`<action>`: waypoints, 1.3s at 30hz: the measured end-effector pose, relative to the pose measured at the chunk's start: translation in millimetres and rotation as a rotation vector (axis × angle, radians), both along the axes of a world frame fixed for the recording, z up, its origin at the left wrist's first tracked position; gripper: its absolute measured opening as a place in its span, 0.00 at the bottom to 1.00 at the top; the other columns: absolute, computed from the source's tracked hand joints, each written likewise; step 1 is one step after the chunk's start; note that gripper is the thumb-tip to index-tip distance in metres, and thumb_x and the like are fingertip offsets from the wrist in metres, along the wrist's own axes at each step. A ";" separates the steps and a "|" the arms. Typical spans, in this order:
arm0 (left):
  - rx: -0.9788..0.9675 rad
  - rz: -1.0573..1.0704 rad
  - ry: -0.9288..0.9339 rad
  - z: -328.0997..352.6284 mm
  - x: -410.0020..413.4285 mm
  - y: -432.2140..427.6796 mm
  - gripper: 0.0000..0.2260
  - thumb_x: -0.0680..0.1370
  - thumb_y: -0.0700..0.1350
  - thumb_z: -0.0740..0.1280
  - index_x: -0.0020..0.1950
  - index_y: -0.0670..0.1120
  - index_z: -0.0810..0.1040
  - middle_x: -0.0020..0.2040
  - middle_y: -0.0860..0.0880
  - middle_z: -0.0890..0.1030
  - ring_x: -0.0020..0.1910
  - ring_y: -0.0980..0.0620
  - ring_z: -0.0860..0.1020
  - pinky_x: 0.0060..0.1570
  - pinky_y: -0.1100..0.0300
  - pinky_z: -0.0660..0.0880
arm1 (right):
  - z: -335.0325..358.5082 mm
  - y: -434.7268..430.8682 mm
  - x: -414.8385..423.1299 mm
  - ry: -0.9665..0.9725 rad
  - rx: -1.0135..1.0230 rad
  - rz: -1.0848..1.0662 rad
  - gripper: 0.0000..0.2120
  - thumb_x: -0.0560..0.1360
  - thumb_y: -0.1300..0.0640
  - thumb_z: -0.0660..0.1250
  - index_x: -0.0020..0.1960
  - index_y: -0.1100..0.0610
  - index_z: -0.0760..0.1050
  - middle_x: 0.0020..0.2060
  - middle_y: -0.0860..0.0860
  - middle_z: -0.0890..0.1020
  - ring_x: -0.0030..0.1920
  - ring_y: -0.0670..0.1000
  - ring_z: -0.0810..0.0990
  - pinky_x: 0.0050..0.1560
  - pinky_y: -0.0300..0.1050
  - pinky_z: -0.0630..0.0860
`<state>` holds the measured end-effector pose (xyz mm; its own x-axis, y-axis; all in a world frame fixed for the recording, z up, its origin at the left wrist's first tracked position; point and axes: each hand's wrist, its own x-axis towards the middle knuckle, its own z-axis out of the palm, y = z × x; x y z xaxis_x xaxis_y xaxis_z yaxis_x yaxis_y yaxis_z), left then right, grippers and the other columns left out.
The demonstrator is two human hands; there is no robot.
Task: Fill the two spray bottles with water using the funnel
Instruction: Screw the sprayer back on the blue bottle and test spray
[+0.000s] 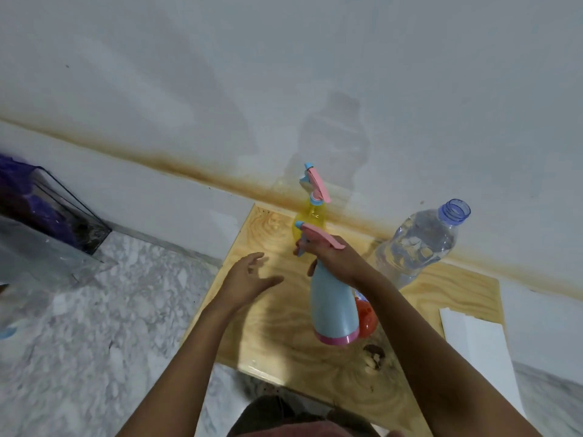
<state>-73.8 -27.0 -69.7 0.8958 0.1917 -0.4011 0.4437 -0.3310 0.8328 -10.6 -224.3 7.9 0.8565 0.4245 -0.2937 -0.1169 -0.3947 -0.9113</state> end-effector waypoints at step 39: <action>0.678 -0.227 0.205 -65.9 20.4 5.9 0.46 0.64 0.65 0.76 0.75 0.47 0.63 0.73 0.45 0.60 0.72 0.41 0.58 0.68 0.46 0.67 | -67.6 20.7 33.8 0.286 -0.332 0.004 0.23 0.70 0.40 0.67 0.56 0.55 0.81 0.42 0.55 0.85 0.44 0.56 0.86 0.48 0.58 0.84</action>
